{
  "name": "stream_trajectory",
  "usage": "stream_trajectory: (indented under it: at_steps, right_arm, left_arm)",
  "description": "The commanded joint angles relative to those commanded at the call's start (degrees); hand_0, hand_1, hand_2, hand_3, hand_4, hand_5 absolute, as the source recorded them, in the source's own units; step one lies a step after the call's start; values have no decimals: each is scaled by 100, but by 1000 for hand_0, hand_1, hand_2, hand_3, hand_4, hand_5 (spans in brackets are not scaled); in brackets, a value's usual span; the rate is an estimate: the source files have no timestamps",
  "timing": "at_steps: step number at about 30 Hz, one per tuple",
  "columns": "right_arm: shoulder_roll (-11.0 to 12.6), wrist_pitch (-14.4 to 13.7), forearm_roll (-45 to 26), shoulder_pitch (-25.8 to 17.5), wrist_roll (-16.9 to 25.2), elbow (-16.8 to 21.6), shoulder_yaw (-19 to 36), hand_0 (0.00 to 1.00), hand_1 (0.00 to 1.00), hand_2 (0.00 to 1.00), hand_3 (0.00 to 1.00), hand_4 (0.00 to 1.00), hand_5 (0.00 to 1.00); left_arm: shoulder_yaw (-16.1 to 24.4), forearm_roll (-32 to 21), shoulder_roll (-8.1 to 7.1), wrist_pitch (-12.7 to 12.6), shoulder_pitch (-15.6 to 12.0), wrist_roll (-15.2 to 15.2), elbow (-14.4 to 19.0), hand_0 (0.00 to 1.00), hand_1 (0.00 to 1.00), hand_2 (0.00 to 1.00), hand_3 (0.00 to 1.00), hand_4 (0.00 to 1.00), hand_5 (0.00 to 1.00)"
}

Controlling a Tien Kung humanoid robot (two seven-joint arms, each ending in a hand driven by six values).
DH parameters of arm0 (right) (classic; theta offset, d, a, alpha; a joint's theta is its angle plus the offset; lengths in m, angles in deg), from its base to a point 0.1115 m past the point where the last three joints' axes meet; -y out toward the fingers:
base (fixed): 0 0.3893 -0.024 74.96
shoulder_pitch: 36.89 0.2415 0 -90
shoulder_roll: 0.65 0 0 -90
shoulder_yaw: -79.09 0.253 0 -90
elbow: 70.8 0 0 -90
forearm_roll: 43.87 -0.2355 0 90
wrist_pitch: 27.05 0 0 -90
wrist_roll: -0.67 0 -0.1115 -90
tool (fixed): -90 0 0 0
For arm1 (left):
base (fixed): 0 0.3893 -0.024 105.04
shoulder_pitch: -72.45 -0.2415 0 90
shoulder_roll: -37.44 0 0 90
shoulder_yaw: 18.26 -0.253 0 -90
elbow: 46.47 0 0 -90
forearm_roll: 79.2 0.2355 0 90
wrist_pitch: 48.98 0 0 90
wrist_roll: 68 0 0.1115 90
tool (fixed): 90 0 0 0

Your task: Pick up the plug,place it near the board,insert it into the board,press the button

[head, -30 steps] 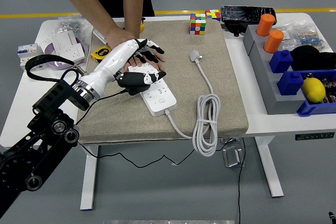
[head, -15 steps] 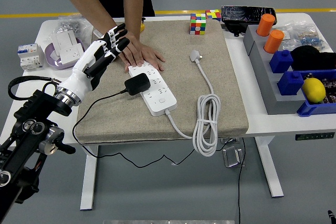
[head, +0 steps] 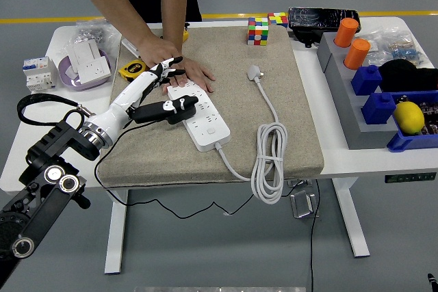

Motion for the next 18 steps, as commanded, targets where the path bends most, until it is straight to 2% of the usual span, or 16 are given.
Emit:
stream_trajectory:
  at_steps: [5,6,11,12,14,17,18]
  right_arm:
    - [5,-4,11,11,4,5,0,943,870,811,808,998,998]
    - [7,-6,12,10,3,6,-5,942,870,811,809,998,998]
    - [14,-6,-4,-11,3,2,-38,942,870,811,809,998,998]
    - [15,-7,-5,-15,3,1,-41,943,870,811,808,998,998]
    - [19,-7,-6,-18,3,2,-47,943,870,811,808,998,998]
    - [25,-10,-6,-9,2,3,-53,943,870,811,808,998,998]
    - [26,-10,-4,-8,3,4,-50,942,870,811,809,998,998]
  left_arm:
    - [-279,1229,-77,-145,95,-70,-95,753,774,756,998,983,368]
    - [-348,1452,-90,-196,123,-99,-124,432,552,564,998,893,235]
    - [-693,2602,-156,-247,275,-173,-285,432,552,564,998,893,235]
    - [-757,2825,-167,-242,301,-180,-319,209,174,233,983,604,61]
    - [-944,3147,-196,-219,381,-193,-425,209,174,233,983,604,61]
    - [-1184,3147,-219,-185,494,-199,-577,209,174,233,983,604,61]
    - [-1248,3147,-224,-182,525,-198,-617,162,56,149,923,645,2]
